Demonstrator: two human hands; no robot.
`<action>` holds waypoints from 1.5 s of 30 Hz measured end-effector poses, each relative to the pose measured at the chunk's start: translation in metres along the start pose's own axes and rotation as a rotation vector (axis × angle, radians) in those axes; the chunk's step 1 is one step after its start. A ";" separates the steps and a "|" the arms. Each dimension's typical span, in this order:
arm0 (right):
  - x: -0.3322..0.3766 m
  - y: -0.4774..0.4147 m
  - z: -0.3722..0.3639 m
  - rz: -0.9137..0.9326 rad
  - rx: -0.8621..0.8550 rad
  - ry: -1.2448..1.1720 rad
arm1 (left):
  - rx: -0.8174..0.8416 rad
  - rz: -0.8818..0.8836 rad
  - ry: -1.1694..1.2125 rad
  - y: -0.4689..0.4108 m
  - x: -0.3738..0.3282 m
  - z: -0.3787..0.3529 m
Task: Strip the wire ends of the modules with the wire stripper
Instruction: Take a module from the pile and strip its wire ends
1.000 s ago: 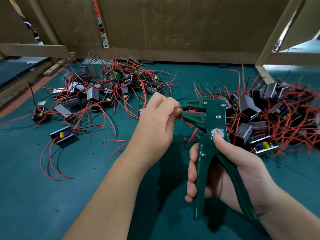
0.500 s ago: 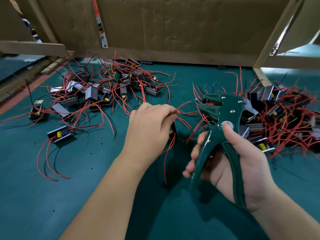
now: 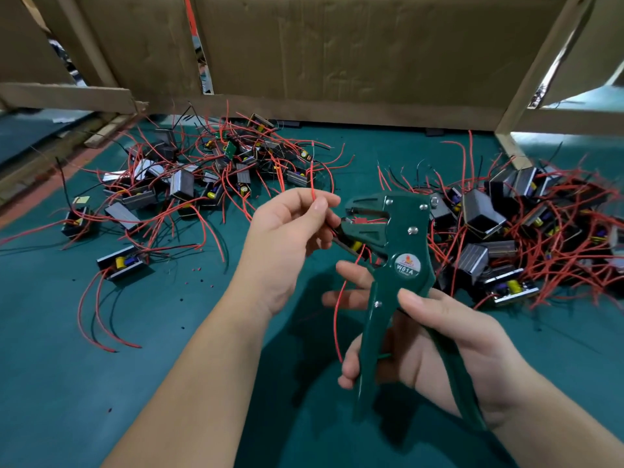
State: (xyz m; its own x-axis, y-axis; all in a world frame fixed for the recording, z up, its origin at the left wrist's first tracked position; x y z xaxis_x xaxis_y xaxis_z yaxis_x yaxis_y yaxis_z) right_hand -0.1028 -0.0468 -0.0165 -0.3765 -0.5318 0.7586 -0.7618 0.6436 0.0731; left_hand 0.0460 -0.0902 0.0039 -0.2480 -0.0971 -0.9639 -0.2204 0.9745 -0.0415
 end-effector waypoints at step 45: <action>0.020 -0.004 0.025 0.095 -0.197 -0.242 | -0.303 -0.441 -1.070 -0.009 -0.015 0.040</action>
State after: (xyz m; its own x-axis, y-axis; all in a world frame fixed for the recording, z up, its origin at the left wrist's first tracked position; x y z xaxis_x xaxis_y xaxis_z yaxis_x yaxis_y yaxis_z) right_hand -0.1202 -0.0741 -0.0182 -0.5733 -0.5648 0.5936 -0.6097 0.7780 0.1515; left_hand 0.0896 -0.0891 0.0086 0.7843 -0.0539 -0.6180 -0.3380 0.7982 -0.4986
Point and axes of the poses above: each hand's wrist, its own y-axis away from the middle knuckle, its own z-axis out of the back of the hand, x = y × z, the point moved 5 cm from there along -y, towards the middle knuckle, and after that the axes turned 4 degrees about z, right-handed, at the moved point
